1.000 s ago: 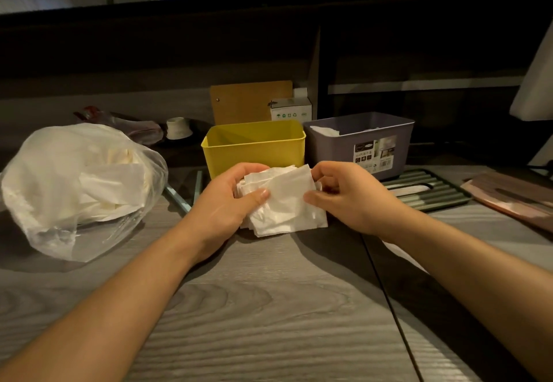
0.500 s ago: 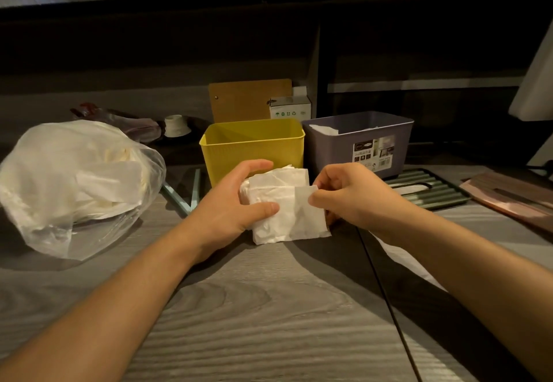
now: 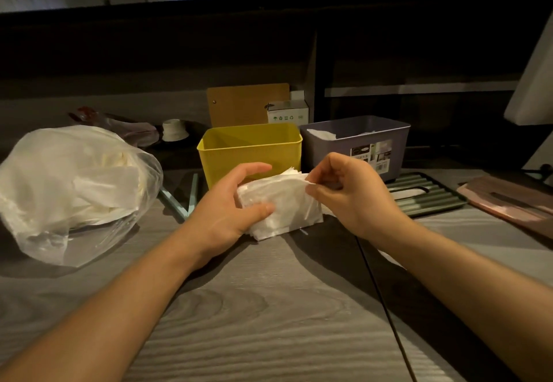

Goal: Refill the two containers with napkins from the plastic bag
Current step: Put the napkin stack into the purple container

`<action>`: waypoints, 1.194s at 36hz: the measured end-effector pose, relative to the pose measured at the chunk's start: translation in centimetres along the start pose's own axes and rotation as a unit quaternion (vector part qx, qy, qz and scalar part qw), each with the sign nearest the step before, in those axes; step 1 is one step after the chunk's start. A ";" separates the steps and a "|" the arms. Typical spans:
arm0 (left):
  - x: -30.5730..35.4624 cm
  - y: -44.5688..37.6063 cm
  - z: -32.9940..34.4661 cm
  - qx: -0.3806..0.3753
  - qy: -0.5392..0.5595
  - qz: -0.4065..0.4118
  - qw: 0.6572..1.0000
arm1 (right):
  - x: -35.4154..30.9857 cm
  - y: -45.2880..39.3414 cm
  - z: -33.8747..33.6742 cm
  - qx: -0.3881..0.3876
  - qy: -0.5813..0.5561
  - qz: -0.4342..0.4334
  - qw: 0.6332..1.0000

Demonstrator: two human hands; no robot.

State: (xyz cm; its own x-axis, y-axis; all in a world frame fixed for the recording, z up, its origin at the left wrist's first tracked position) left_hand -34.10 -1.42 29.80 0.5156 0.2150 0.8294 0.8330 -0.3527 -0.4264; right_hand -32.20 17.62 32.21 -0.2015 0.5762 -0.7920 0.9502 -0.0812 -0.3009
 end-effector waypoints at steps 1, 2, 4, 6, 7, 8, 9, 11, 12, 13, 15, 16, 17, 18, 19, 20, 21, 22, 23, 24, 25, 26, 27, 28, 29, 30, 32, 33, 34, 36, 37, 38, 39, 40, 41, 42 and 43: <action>0.2 0.0 0.0 0.007 0.001 0.005 1.000 | 0.1 0.0 0.0 0.005 -0.003 0.009 1.000; 0.3 -0.1 -0.1 0.013 0.003 0.010 1.000 | 0.3 0.0 0.0 0.007 -0.021 0.024 0.999; 0.4 -0.1 -0.2 0.023 0.012 0.016 1.000 | 0.8 0.1 0.4 -0.011 -0.102 0.064 0.993; 0.4 -0.1 0.0 0.016 0.022 0.021 0.999 | 1.0 0.4 1.5 -0.058 -0.171 0.094 0.979; 0.4 0.0 0.2 0.004 0.021 0.020 1.000 | 1.1 0.6 2.1 -0.079 -0.177 0.097 0.976; 0.3 0.1 0.5 -0.012 0.010 0.019 1.000 | 1.0 0.8 2.6 -0.093 -0.168 0.094 0.977; 0.3 0.1 0.8 -0.027 -0.008 0.016 0.999 | 1.0 0.9 2.9 -0.101 -0.154 0.091 0.979; 0.2 0.2 1.0 -0.042 -0.026 0.007 0.999 | 0.9 0.9 3.3 -0.107 -0.139 0.090 0.980; 0.2 0.1 1.0 -0.044 -0.023 0.000 0.999 | 0.8 0.9 3.4 -0.111 -0.140 0.090 0.980; 0.1 0.1 1.0 -0.047 -0.019 -0.007 0.999 | 0.7 0.9 3.5 -0.114 -0.143 0.090 0.979; 0.2 0.2 1.1 -0.057 -0.020 -0.017 0.998 | 0.5 0.8 3.5 -0.117 -0.151 0.084 0.978; 0.4 0.3 1.2 -0.063 -0.024 -0.018 0.998 | 0.3 0.9 3.6 -0.117 -0.150 0.077 0.979; 0.6 0.3 1.3 -0.069 -0.030 -0.017 0.997 | 0.1 0.9 3.6 -0.117 -0.145 0.063 0.980; 0.6 0.4 1.3 -0.074 -0.035 -0.018 0.996 | -0.2 0.9 3.7 -0.117 -0.134 0.047 0.983; 0.7 0.4 1.4 -0.078 -0.037 -0.020 0.996 | -0.3 0.9 3.8 -0.117 -0.119 0.033 0.985; 0.7 0.4 1.4 -0.080 -0.038 -0.023 0.996 | -0.4 0.9 3.8 -0.118 -0.102 0.026 0.987; 0.6 0.4 1.4 -0.079 -0.037 -0.025 0.996 | -0.4 0.8 3.9 -0.117 -0.088 0.024 0.989; 0.5 0.3 1.3 -0.076 -0.031 -0.027 0.996 | -0.2 0.8 3.8 -0.114 -0.076 0.025 0.990; 0.4 0.3 1.2 -0.070 -0.017 -0.030 0.997 | -0.1 0.7 3.8 -0.108 -0.066 0.029 0.992; 0.2 0.3 1.1 -0.062 0.001 -0.033 0.998 | 0.1 0.6 3.6 -0.100 -0.058 0.033 0.993; 0.2 0.3 0.9 -0.051 0.017 -0.035 0.998 | 0.3 0.5 3.5 -0.092 -0.056 0.036 0.994; 0.3 0.3 0.7 -0.041 0.026 -0.038 0.998 | 0.3 0.4 3.3 -0.088 -0.061 0.038 0.994; 0.3 0.2 0.5 -0.033 0.030 -0.043 0.998 | 0.3 0.4 3.3 -0.089 -0.069 0.038 0.993; 0.1 0.2 0.4 -0.031 0.039 -0.051 0.997 | 0.2 0.4 3.2 -0.094 -0.079 0.037 0.992; 0.0 0.2 0.3 -0.032 0.053 -0.062 0.996 | 0.2 0.4 3.2 -0.103 -0.088 0.036 0.990; -0.1 0.2 0.3 -0.035 0.068 -0.074 0.994 | 0.1 0.5 3.2 -0.113 -0.092 0.035 0.989; 0.0 0.4 0.3 -0.043 0.080 -0.082 0.992 | 0.2 0.7 3.1 -0.126 -0.074 0.029 0.989; 0.0 0.4 0.4 -0.051 0.068 -0.078 0.993 | 0.2 0.8 3.1 -0.128 -0.059 0.025 0.990; 0.0 0.5 0.5 -0.060 0.047 -0.073 0.994 | 0.2 0.8 3.2 -0.128 -0.049 0.022 0.990; 0.0 0.6 0.6 -0.065 0.015 -0.064 0.996 | 0.3 0.8 3.2 -0.120 -0.041 0.018 0.992; 0.0 0.6 0.5 -0.060 0.010 -0.063 0.996 | 0.3 0.7 3.1 -0.111 -0.039 0.017 0.993; 0.0 0.6 0.5 -0.054 0.010 -0.064 0.996 | 0.3 0.6 3.1 -0.102 -0.038 0.017 0.994; -0.1 0.5 0.4 -0.046 0.010 -0.066 0.997 | 0.4 0.5 3.0 -0.093 -0.038 0.019 0.995; -0.1 0.5 0.4 -0.037 0.016 -0.069 0.997 | 0.4 0.4 2.8 -0.086 -0.041 0.023 0.995; -0.1 0.5 0.3 -0.027 0.023 -0.071 0.997 | 0.6 0.4 2.7 -0.081 -0.048 0.029 0.995; -0.1 0.5 0.3 -0.019 0.031 -0.073 0.997 | 0.7 0.3 2.6 -0.079 -0.056 0.036 0.995; -0.1 0.5 0.3 -0.015 0.036 -0.074 0.997 | 0.7 0.3 2.6 -0.079 -0.063 0.040 0.994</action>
State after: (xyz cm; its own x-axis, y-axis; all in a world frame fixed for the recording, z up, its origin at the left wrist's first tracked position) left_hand -33.63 -1.34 29.40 0.3711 0.2016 0.9065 0.8919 -0.3491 -0.2875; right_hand -32.67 15.91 30.19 -0.1428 0.4650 -0.8737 0.9879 0.0126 -0.1547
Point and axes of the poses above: each hand's wrist, its own y-axis away from the middle knuckle, its own z-axis out of the palm, x = y × z, the point moved 7 cm from there along -y, towards the middle knuckle, and after that the axes turned 11 degrees about z, right-handed, at the moved point
